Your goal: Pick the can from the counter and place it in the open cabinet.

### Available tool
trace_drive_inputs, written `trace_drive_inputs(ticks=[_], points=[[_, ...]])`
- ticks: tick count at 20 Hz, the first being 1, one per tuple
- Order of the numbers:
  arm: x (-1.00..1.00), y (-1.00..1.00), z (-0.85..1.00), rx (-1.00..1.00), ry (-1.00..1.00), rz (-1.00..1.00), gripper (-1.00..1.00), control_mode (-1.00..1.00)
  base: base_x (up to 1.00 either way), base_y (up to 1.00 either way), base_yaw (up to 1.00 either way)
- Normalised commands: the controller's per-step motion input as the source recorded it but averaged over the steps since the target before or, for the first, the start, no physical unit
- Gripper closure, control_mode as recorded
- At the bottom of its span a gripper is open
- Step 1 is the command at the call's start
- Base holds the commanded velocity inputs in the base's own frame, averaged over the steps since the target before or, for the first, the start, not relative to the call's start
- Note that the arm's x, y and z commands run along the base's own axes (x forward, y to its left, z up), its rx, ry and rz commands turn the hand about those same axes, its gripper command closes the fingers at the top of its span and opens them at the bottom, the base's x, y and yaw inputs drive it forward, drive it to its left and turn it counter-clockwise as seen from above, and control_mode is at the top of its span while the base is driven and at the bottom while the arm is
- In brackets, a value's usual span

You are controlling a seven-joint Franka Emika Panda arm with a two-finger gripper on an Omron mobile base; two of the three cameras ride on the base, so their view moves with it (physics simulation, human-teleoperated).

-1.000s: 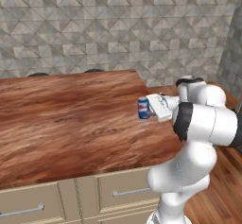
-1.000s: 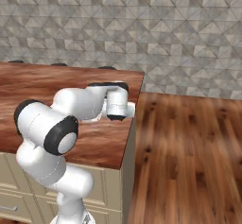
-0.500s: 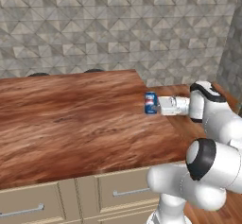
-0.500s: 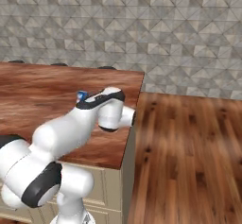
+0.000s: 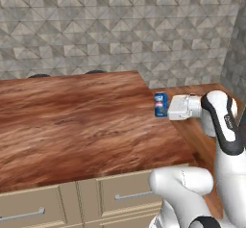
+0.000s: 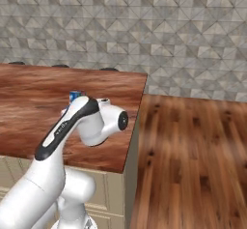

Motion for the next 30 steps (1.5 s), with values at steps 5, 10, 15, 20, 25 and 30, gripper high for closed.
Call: trace_drive_inputs(ticks=[5, 10, 15, 20, 25, 30], points=[[-0.45, 0.0, 0.99, -0.03, 0.04, -0.14, 1.0, -1.0, 0.0, 0.0, 0.0], [-0.61, 0.0, 0.84, 0.0, 0.1, -0.14, 1.0, -1.0, 0.0, 0.0, 0.0], [-0.66, 0.0, 0.14, -0.09, -0.12, -0.15, 1.0, -1.0, 0.0, 0.0, 0.0], [-0.52, 0.0, 0.0, -0.09, -0.41, -0.02, 1.0, -1.0, 0.0, 0.0, 0.0], [-0.29, 0.0, 0.04, -0.1, -0.18, 0.0, 1.0, -1.0, 0.0, 0.0, 0.0], [-0.07, 0.01, 0.0, -0.01, 0.0, 0.0, 1.0, -1.0, 0.0, 0.0, 0.0]])
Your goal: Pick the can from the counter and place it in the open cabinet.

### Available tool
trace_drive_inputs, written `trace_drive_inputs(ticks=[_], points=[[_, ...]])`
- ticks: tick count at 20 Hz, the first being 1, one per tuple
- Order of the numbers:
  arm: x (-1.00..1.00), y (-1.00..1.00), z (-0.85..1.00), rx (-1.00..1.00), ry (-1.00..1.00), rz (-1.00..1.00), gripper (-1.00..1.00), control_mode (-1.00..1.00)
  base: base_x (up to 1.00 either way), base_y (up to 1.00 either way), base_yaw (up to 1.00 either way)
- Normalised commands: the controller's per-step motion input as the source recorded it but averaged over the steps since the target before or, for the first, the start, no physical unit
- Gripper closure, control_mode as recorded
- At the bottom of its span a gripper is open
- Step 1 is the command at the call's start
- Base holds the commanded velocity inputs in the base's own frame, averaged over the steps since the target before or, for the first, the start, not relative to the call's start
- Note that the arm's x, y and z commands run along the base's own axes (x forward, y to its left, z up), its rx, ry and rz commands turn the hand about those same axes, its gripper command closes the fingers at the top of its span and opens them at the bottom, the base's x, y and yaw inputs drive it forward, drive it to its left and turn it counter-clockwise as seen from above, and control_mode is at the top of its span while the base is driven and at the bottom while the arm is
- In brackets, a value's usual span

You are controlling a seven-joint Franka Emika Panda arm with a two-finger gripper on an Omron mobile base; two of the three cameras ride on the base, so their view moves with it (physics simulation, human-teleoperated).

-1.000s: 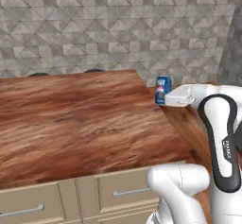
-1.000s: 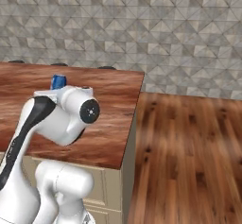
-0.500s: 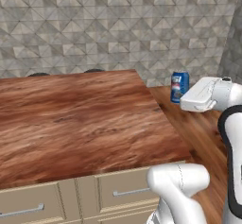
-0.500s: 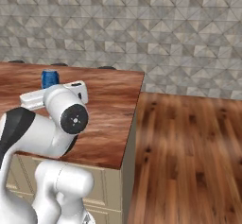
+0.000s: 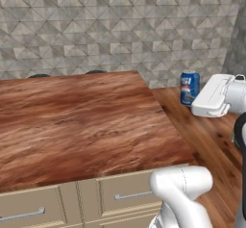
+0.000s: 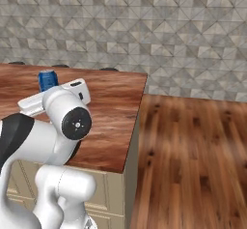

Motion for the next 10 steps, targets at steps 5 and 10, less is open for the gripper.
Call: trace_drive_inputs(ticks=[5, 10], points=[[0.0, 0.0, 0.0, 0.0, 0.0, 0.0, 1.0, -1.0, 0.0, 0.0, 0.0], [0.0, 0.02, -0.01, 0.0, 0.0, -0.06, 1.0, -1.0, 0.0, 0.0, 0.0]])
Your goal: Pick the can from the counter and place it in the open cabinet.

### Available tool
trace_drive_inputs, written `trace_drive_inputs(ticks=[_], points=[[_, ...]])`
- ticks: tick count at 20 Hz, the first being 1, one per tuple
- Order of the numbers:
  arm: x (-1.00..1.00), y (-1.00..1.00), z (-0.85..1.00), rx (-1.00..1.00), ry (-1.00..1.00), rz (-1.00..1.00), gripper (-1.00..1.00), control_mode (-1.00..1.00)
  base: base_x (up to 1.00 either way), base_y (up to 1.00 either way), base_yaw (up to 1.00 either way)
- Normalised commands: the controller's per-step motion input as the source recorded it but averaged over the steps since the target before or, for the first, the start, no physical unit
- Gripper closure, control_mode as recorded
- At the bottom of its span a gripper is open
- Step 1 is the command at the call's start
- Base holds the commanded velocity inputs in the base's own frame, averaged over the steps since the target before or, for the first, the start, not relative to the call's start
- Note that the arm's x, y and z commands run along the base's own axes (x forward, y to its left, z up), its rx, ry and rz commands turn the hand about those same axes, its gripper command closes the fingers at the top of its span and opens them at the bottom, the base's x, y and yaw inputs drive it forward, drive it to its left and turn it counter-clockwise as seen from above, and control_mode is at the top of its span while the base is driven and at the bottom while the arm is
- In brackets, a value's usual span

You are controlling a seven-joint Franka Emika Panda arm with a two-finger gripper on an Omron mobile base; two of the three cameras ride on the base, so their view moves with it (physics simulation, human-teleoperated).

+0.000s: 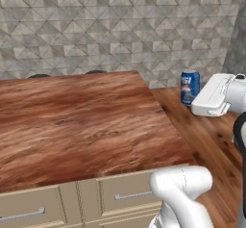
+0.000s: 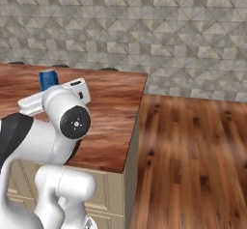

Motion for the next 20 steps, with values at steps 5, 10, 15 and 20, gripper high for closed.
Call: trace_drive_inputs(ticks=[5, 10, 15, 20], points=[[0.0, 0.0, 0.0, 0.0, 0.0, 0.0, 1.0, 1.0, 0.0, 0.0, -0.54], [0.0, 0.0, 0.0, 0.0, 0.0, 0.0, 1.0, 1.0, 0.0, 0.0, -0.63], [0.0, 0.0, 0.0, 0.0, 0.0, 0.0, 1.0, 1.0, -0.2, 0.0, -0.61], [0.0, 0.0, 0.0, 0.0, 0.0, 0.0, 1.0, 1.0, -0.32, -0.02, -0.67]])
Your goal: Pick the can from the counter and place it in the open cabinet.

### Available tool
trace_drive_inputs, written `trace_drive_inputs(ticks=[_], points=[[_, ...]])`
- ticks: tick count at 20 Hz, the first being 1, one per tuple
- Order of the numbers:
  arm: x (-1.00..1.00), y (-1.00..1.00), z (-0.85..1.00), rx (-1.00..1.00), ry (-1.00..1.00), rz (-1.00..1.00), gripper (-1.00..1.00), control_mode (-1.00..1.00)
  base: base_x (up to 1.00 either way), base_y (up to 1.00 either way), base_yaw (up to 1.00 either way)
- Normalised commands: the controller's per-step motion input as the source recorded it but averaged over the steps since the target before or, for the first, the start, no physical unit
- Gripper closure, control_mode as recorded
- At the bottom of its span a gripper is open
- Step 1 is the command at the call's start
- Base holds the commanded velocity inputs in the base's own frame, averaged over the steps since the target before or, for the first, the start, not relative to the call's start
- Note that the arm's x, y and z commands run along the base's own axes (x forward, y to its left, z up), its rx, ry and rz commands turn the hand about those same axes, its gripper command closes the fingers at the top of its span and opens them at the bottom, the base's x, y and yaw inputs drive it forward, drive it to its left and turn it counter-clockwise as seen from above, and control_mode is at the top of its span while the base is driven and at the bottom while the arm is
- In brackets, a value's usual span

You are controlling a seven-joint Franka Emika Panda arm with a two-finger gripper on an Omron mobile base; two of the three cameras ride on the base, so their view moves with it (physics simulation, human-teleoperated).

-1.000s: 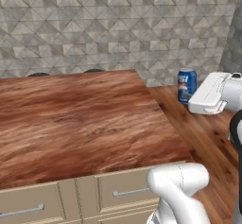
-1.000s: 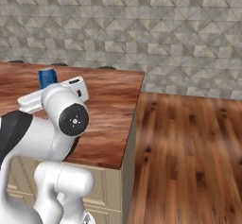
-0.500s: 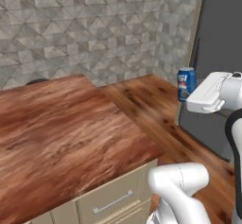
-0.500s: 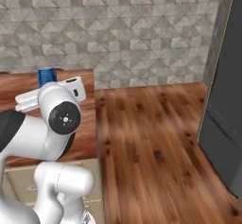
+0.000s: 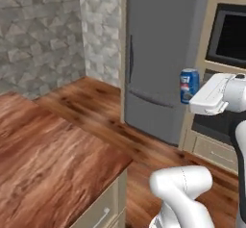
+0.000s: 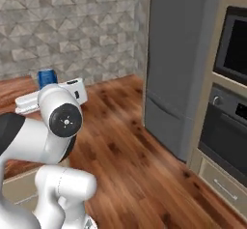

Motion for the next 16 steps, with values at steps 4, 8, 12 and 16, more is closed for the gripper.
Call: trace_drive_inputs(ticks=[4, 8, 12, 16], points=[[0.0, 0.0, 0.0, 0.0, 0.0, 0.0, 1.0, 1.0, -0.34, -0.01, -0.73], [0.0, 0.0, 0.0, 0.0, 0.0, 0.0, 1.0, 1.0, -0.37, 0.0, -0.79], [0.0, 0.0, 0.0, 0.0, 0.0, 0.0, 1.0, 1.0, -0.38, 0.0, -0.79], [0.0, 0.0, 0.0, 0.0, 0.0, 0.0, 1.0, 1.0, -0.34, 0.0, -0.79]])
